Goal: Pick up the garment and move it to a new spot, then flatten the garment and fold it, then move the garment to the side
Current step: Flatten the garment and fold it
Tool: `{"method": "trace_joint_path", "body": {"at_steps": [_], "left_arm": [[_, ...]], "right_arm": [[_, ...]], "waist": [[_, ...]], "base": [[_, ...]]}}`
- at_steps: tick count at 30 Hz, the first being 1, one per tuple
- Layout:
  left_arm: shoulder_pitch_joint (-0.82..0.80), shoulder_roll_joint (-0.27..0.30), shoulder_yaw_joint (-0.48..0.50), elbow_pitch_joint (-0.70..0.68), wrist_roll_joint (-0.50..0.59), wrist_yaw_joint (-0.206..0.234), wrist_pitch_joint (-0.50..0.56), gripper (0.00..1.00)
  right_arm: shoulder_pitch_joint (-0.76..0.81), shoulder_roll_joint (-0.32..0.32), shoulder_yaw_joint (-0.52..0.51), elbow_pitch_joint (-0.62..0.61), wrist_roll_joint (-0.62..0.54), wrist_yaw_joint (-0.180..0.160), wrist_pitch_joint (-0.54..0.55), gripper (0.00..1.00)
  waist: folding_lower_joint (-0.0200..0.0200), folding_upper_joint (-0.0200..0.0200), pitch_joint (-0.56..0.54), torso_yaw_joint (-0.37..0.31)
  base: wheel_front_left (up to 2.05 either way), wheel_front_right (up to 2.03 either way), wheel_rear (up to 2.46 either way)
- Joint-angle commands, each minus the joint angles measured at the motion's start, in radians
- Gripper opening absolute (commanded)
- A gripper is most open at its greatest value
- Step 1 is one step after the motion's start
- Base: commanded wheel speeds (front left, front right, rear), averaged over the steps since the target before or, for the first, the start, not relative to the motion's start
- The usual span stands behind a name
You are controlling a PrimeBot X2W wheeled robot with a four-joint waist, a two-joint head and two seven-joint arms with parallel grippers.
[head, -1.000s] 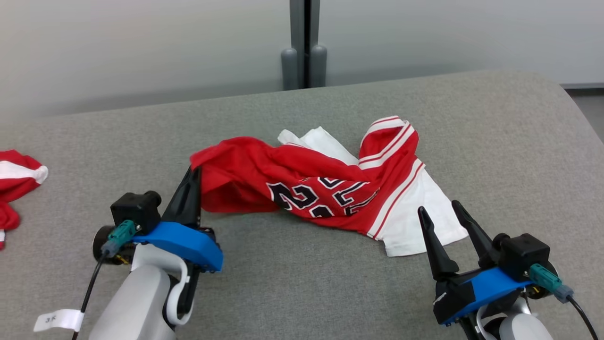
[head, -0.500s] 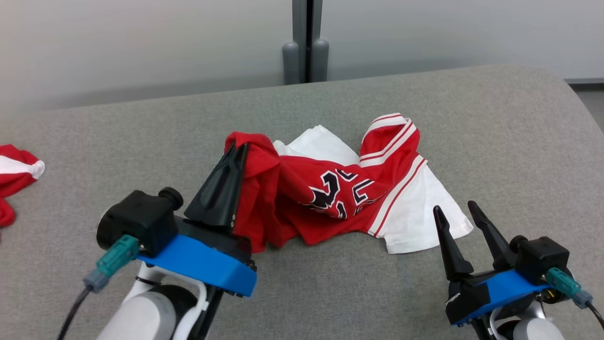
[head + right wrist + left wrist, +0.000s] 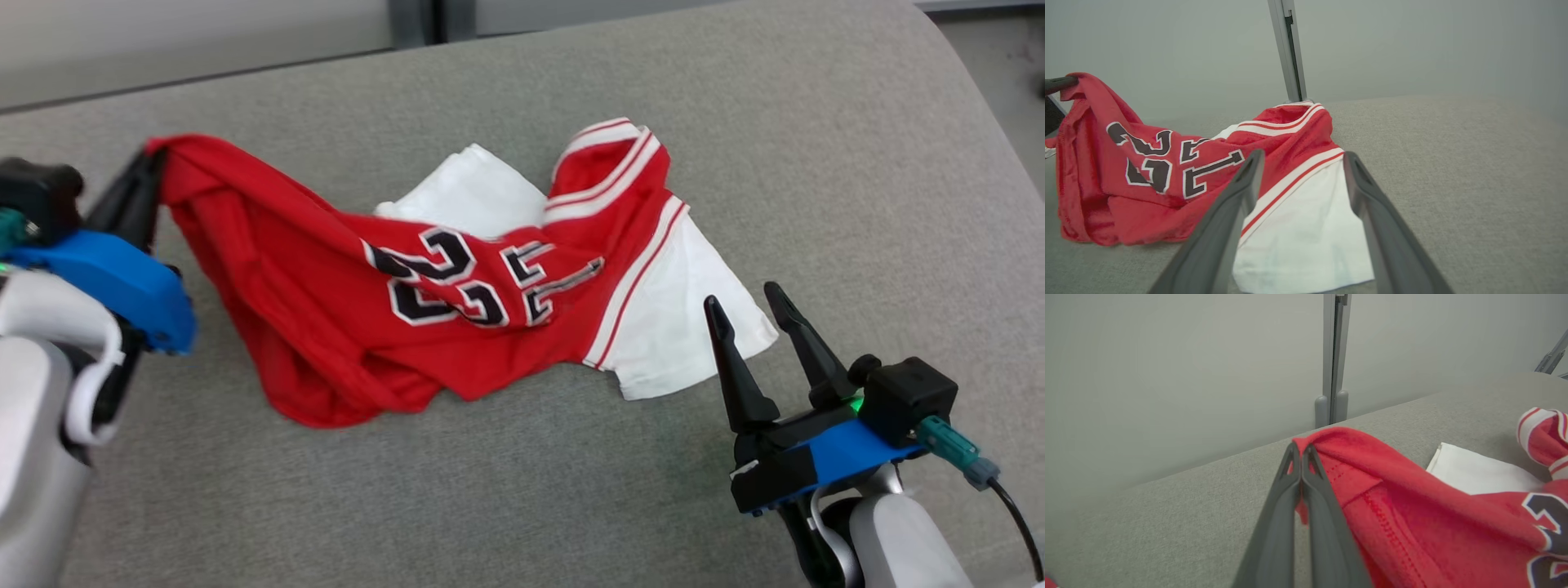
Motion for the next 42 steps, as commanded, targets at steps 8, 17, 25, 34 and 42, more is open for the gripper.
{"method": "trace_joint_path", "body": {"at_steps": [8,17,25,34,42], "left_arm": [[-0.159,0.054,-0.009,0.160,0.068,-0.024,-0.026,0.00],[-0.148,-0.020,-0.016,0.242,0.015,-0.052,-0.078,1.00],[0.032,-0.172,-0.069,0.153,-0.056,-0.036,-0.114,1.00],[0.217,-0.310,-0.191,0.042,-0.098,-0.007,-0.029,1.00],[0.243,-0.363,-0.211,0.056,-0.104,0.085,0.047,1.00]], "right_arm": [[-0.047,-0.001,0.028,0.054,0.028,0.001,-0.048,1.00],[-0.060,-0.001,0.024,0.091,0.022,0.001,-0.057,1.00],[-0.014,-0.001,-0.015,0.078,-0.008,0.001,-0.026,1.00],[0.041,-0.002,-0.035,0.041,-0.018,0.001,0.017,1.00],[0.059,-0.002,-0.019,0.026,-0.001,0.001,0.025,1.00]], "waist": [[-0.0002,0.0000,0.046,-0.032],[-0.0002,0.0000,0.013,0.008],[-0.0002,0.0000,-0.079,0.099],[-0.0002,0.0000,-0.143,0.152],[-0.0002,0.0000,-0.153,0.130]], "base": [[0.00,0.00,0.00],[0.00,0.00,0.00],[0.00,0.00,0.00],[0.00,0.00,0.00],[0.00,0.00,0.00]]}}
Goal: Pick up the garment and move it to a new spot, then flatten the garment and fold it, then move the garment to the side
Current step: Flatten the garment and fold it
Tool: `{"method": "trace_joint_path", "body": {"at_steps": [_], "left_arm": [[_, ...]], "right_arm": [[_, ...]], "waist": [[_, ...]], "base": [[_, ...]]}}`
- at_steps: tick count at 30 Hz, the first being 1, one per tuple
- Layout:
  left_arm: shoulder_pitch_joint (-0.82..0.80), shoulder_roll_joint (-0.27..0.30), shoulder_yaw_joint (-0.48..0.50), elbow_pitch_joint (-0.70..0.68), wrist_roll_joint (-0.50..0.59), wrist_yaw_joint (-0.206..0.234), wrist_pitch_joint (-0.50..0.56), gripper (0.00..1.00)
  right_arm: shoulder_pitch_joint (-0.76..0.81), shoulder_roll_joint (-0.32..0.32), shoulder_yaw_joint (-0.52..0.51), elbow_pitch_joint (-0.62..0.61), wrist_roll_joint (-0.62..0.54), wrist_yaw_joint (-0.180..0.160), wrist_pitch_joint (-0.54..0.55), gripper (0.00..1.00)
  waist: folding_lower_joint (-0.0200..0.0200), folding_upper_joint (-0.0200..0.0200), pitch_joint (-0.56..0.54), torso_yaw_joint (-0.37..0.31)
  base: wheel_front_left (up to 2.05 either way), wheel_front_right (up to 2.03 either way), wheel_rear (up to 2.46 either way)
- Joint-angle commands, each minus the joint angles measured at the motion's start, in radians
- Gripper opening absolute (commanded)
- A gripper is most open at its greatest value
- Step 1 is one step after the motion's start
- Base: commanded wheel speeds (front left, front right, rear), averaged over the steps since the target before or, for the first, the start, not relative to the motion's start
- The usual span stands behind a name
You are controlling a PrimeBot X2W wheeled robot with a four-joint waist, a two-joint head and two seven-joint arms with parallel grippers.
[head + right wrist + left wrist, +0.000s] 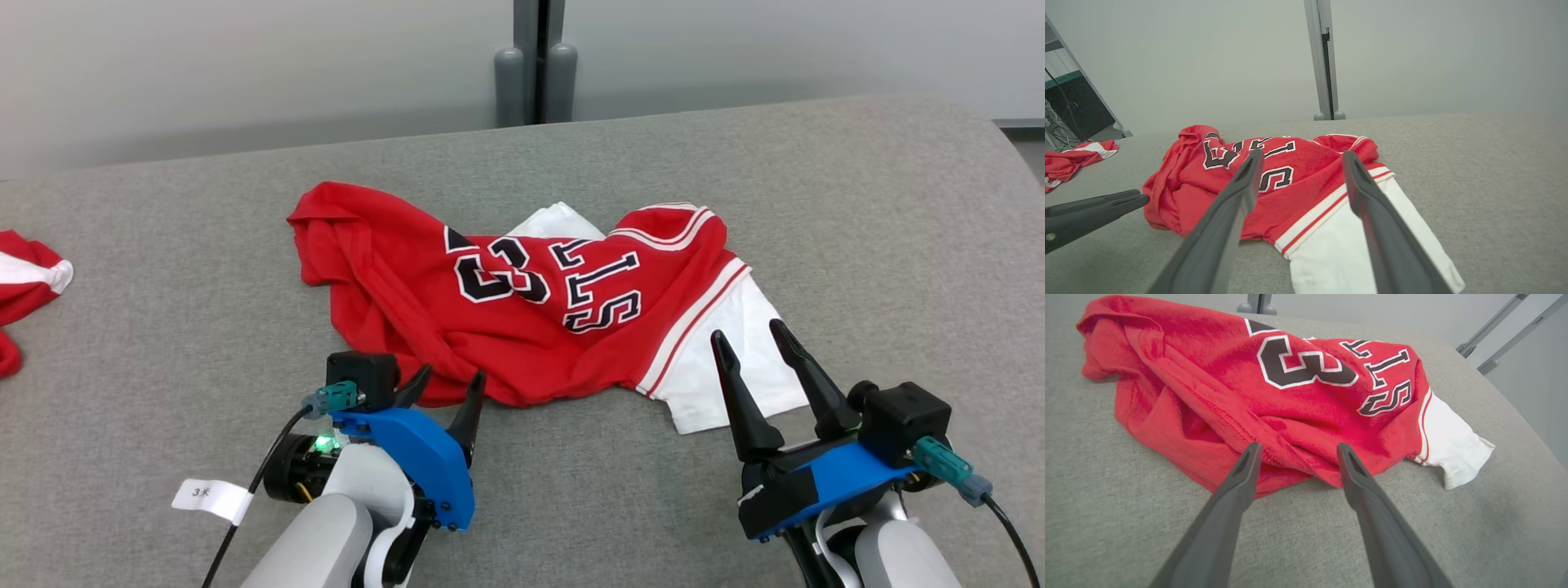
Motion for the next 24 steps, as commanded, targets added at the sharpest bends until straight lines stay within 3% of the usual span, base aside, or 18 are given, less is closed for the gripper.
{"method": "trace_joint_path", "body": {"at_steps": [1,10,11,13,24], "left_arm": [[0.007,-0.001,0.006,0.012,0.002,0.021,0.014,1.00],[-0.014,-0.042,0.030,0.088,-0.038,0.071,0.034,1.00],[-0.021,-0.039,0.033,0.102,-0.031,0.078,0.032,0.85],[-0.031,-0.041,0.044,0.117,-0.033,0.087,0.019,0.00],[-0.070,-0.055,0.072,0.139,-0.071,0.019,-0.064,0.00]], "right_arm": [[0.011,-0.002,0.003,-0.004,0.008,0.001,0.000,1.00],[0.009,-0.002,0.008,-0.002,0.020,0.001,-0.010,1.00],[0.005,-0.002,0.012,-0.001,0.022,0.001,-0.011,1.00],[-0.001,-0.002,0.015,-0.001,0.025,0.001,-0.015,1.00],[-0.013,-0.002,-0.005,0.010,0.028,0.001,-0.024,1.00]], "waist": [[0.0002,0.0000,-0.001,-0.010],[0.0002,0.0000,0.015,-0.040],[0.0002,0.0000,0.018,-0.045],[0.0002,0.0000,0.024,-0.051],[0.0002,0.0000,0.036,-0.037]], "base": [[0.00,0.00,0.00],[0.00,0.00,0.00],[0.00,0.00,0.00],[0.00,0.00,0.00],[0.00,0.00,0.00]]}}
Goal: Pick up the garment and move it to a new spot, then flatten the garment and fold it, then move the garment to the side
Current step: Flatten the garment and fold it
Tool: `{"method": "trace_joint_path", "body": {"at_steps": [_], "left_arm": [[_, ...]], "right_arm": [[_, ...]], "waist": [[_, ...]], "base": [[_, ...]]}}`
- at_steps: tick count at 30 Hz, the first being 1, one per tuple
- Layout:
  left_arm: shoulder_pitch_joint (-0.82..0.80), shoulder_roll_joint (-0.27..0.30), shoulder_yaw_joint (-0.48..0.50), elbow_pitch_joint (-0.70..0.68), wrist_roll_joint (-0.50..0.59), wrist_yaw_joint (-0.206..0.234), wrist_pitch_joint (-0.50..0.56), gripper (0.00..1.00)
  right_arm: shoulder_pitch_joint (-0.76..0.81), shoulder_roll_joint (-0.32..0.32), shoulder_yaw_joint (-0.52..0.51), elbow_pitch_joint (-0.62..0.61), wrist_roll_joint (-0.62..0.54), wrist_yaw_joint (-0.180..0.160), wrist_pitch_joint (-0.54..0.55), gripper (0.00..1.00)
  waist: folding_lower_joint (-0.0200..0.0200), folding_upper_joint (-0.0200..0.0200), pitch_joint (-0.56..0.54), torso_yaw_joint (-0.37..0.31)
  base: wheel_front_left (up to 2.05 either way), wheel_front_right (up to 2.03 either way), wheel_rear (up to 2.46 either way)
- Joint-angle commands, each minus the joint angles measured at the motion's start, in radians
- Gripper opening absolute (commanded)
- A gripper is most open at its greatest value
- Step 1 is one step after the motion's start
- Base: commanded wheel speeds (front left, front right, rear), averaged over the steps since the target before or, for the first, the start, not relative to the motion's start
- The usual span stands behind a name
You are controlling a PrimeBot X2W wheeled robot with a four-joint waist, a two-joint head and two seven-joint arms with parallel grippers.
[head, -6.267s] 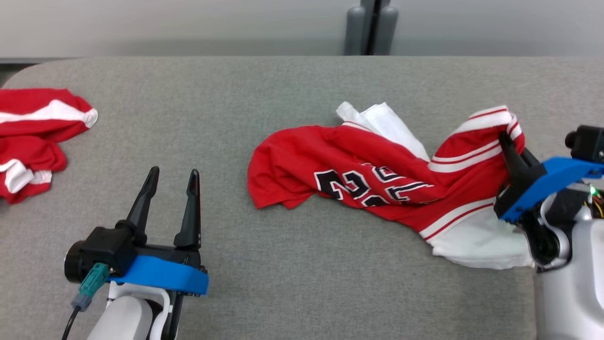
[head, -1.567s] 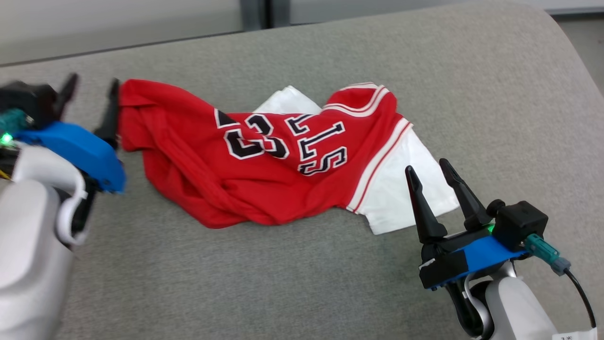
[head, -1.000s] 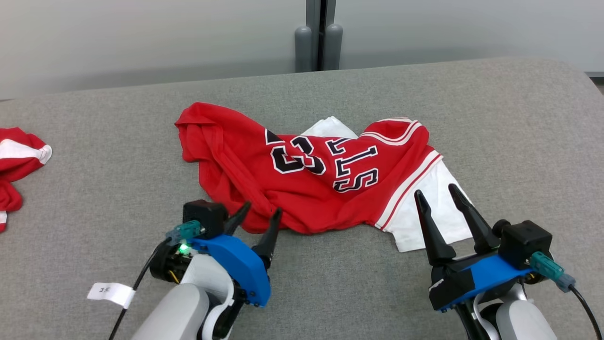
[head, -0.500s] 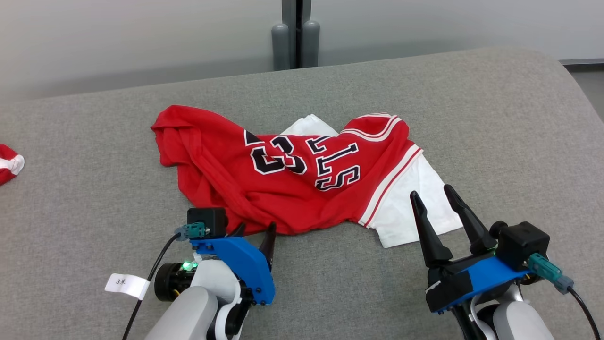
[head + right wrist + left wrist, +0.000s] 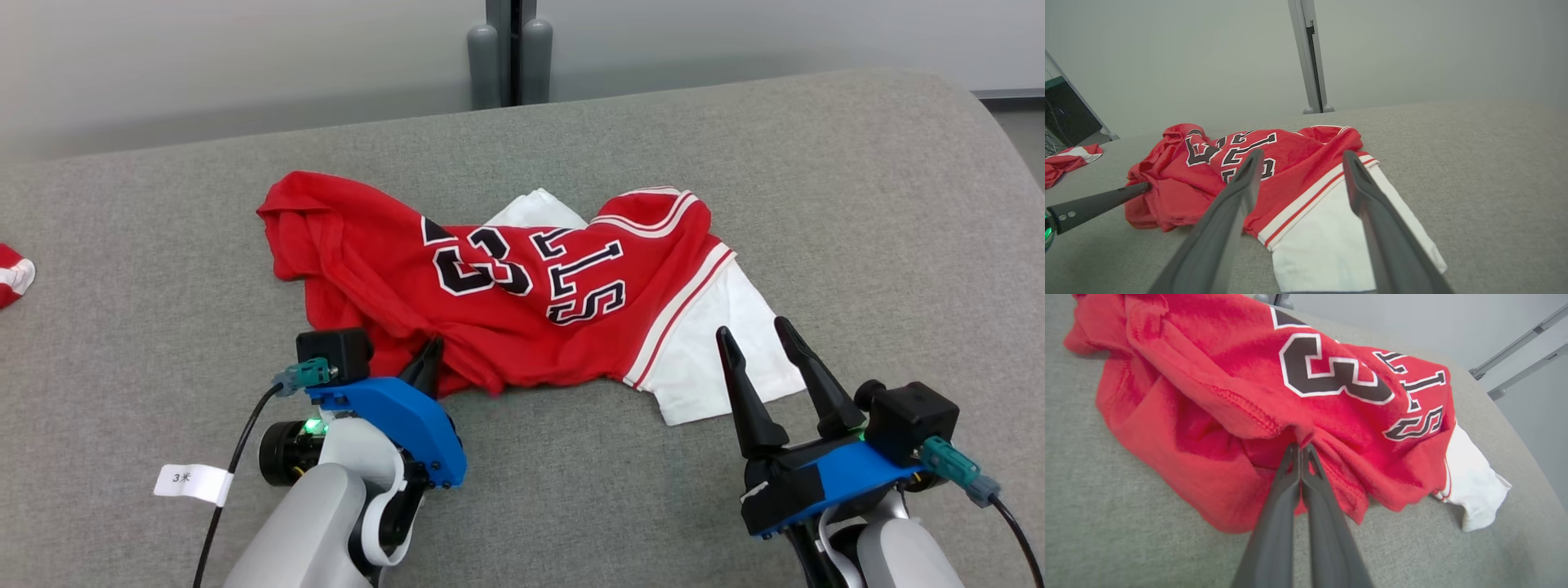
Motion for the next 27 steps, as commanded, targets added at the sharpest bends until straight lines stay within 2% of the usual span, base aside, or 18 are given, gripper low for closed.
{"method": "trace_joint_path", "body": {"at_steps": [1,5,9,13,18,21,24,27], "left_arm": [[-0.018,-0.001,0.013,-0.005,-0.007,-0.011,-0.024,0.00],[-0.016,0.006,0.027,-0.062,-0.016,-0.024,-0.056,0.00],[0.025,0.046,0.049,-0.201,-0.032,-0.025,-0.048,0.00],[0.087,0.120,0.064,-0.400,-0.050,-0.004,0.024,0.00],[0.171,0.260,0.095,-0.601,-0.039,0.052,0.147,0.00],[0.204,0.334,0.126,-0.627,-0.024,0.087,0.197,0.00],[0.223,0.393,0.146,-0.580,0.011,0.112,0.214,0.00],[0.225,0.410,0.149,-0.538,0.035,0.125,0.208,0.00]], "right_arm": [[-0.010,-0.002,-0.003,0.002,0.002,0.001,-0.004,1.00],[-0.008,-0.002,-0.007,0.002,-0.001,0.001,-0.001,1.00],[0.009,-0.002,-0.015,-0.001,-0.003,0.001,0.002,1.00],[0.021,-0.002,-0.022,-0.006,-0.004,0.001,0.007,1.00],[0.019,-0.002,-0.024,-0.017,0.000,0.001,0.007,1.00],[0.012,-0.002,-0.022,-0.024,0.004,0.001,0.004,1.00],[0.002,-0.002,-0.018,-0.026,0.005,0.001,0.003,1.00],[-0.003,-0.002,-0.017,-0.024,0.005,0.001,-0.001,1.00]], "waist": [[0.0000,-0.0001,-0.003,0.006],[0.0000,-0.0001,-0.016,0.019],[0.0000,-0.0001,-0.028,0.034],[0.0000,-0.0001,-0.037,0.044],[0.0000,-0.0001,-0.030,0.044],[0.0000,-0.0001,-0.013,0.041],[0.0000,-0.0001,0.009,0.033],[0.0000,-0.0001,0.023,0.027]], "base": [[0.00,0.00,0.00],[0.00,0.00,0.00],[0.00,0.00,0.00],[0.00,0.00,0.00],[0.00,0.00,0.00],[0.00,0.00,0.00],[0.00,0.00,0.00],[0.00,0.00,0.00]]}}
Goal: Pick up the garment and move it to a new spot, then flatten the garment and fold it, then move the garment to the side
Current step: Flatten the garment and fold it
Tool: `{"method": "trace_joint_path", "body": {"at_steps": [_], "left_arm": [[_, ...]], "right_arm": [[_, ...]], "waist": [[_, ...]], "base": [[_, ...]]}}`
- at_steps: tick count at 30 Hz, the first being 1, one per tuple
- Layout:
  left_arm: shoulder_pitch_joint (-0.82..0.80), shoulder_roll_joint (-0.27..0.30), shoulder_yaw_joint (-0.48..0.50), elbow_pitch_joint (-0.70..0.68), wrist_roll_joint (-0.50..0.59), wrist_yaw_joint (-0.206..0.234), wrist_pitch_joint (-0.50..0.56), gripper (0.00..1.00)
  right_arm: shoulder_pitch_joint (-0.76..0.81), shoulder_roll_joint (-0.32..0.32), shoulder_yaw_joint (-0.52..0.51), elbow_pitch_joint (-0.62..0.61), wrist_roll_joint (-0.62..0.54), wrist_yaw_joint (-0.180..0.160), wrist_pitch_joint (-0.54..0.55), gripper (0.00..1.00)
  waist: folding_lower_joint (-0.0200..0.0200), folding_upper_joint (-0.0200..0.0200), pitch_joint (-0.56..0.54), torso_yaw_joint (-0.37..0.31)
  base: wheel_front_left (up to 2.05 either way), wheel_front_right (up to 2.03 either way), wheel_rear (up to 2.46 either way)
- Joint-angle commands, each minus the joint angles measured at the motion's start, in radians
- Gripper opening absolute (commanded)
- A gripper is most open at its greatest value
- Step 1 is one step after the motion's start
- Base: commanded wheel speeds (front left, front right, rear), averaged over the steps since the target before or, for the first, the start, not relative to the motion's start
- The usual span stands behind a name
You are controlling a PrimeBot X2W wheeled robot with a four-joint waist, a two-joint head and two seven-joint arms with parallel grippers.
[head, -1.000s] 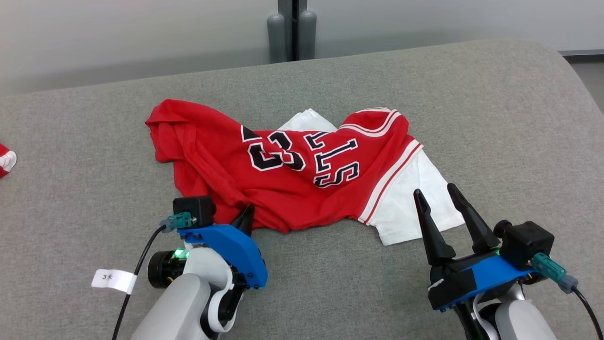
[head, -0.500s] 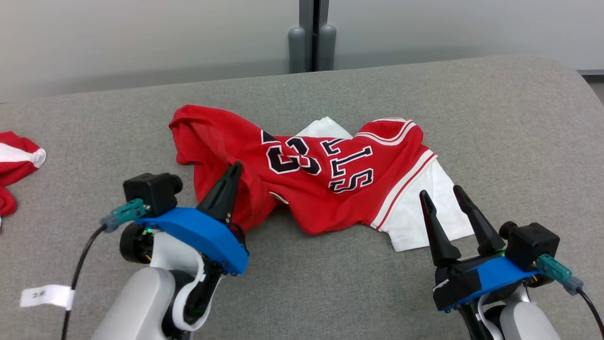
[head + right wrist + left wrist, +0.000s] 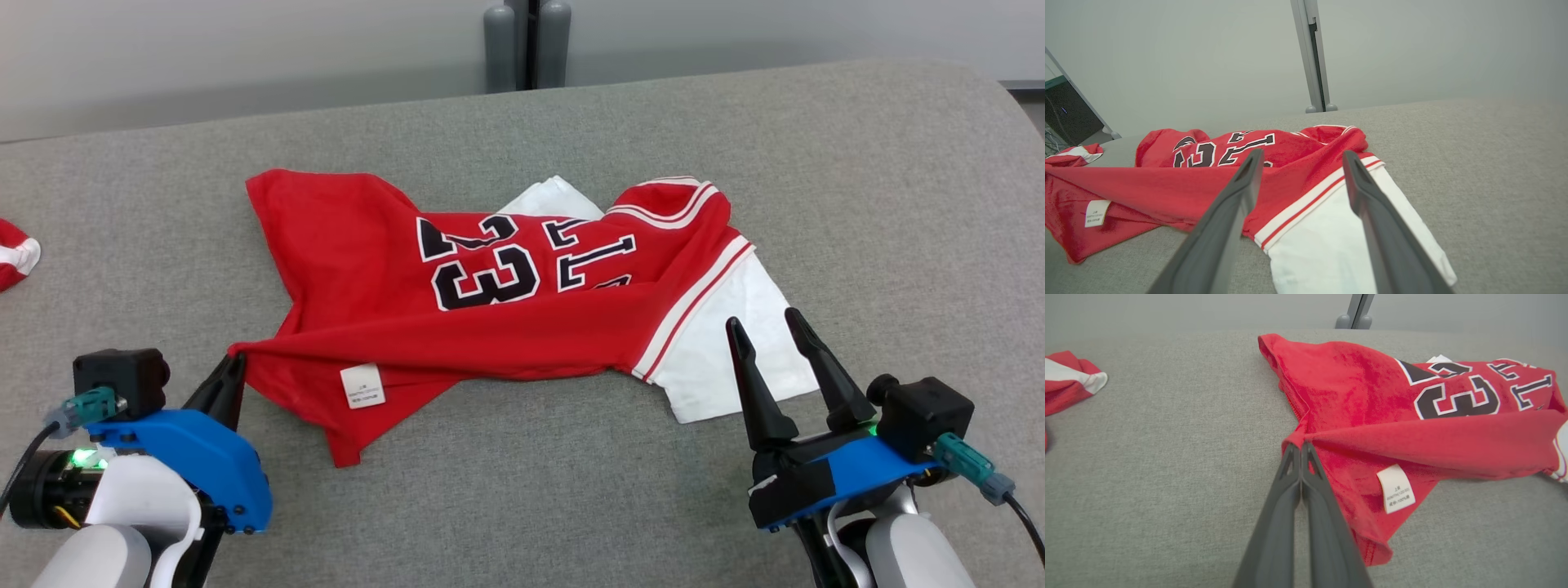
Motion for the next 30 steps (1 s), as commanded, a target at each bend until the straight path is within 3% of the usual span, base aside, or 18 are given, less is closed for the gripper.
{"method": "trace_joint_path", "body": {"at_steps": [1,5,6,7,20,25,30], "left_arm": [[0.003,0.008,0.000,0.025,0.019,0.009,-0.012,0.00],[-0.001,-0.004,-0.008,0.104,0.047,0.023,-0.047,0.00],[-0.003,-0.013,-0.012,0.114,0.043,0.017,-0.056,0.62],[-0.004,-0.023,-0.012,0.123,0.037,0.011,-0.067,1.00],[0.069,-0.144,0.045,0.164,-0.012,-0.022,-0.362,1.00],[0.116,-0.191,0.066,0.178,0.016,-0.027,-0.551,1.00],[0.132,-0.204,0.046,0.194,0.084,-0.061,-0.624,1.00]], "right_arm": [[-0.008,-0.002,0.000,0.000,0.002,0.001,-0.006,1.00],[-0.021,-0.002,-0.003,0.006,0.002,0.001,-0.010,1.00],[-0.020,-0.002,-0.006,0.008,0.000,0.001,-0.011,1.00],[-0.019,-0.002,-0.009,0.010,-0.002,0.001,-0.011,1.00],[0.020,-0.002,-0.046,0.013,-0.026,0.001,0.014,1.00],[0.049,-0.002,-0.075,0.008,-0.046,0.001,0.025,1.00],[0.079,-0.002,-0.086,0.013,-0.067,0.001,0.032,1.00]], "waist": [[-0.0001,-0.0001,0.008,-0.003],[-0.0001,-0.0001,0.022,-0.012],[-0.0001,-0.0001,0.023,-0.012],[-0.0001,-0.0001,0.022,-0.011],[-0.0001,-0.0001,-0.100,0.028],[-0.0001,-0.0001,-0.151,0.049],[-0.0001,-0.0001,-0.180,0.059]], "base": [[0.00,0.00,0.00],[0.00,0.00,0.00],[0.00,0.00,0.00],[0.00,0.00,0.00],[0.00,0.00,0.00],[0.00,0.00,0.00],[0.00,0.00,0.00]]}}
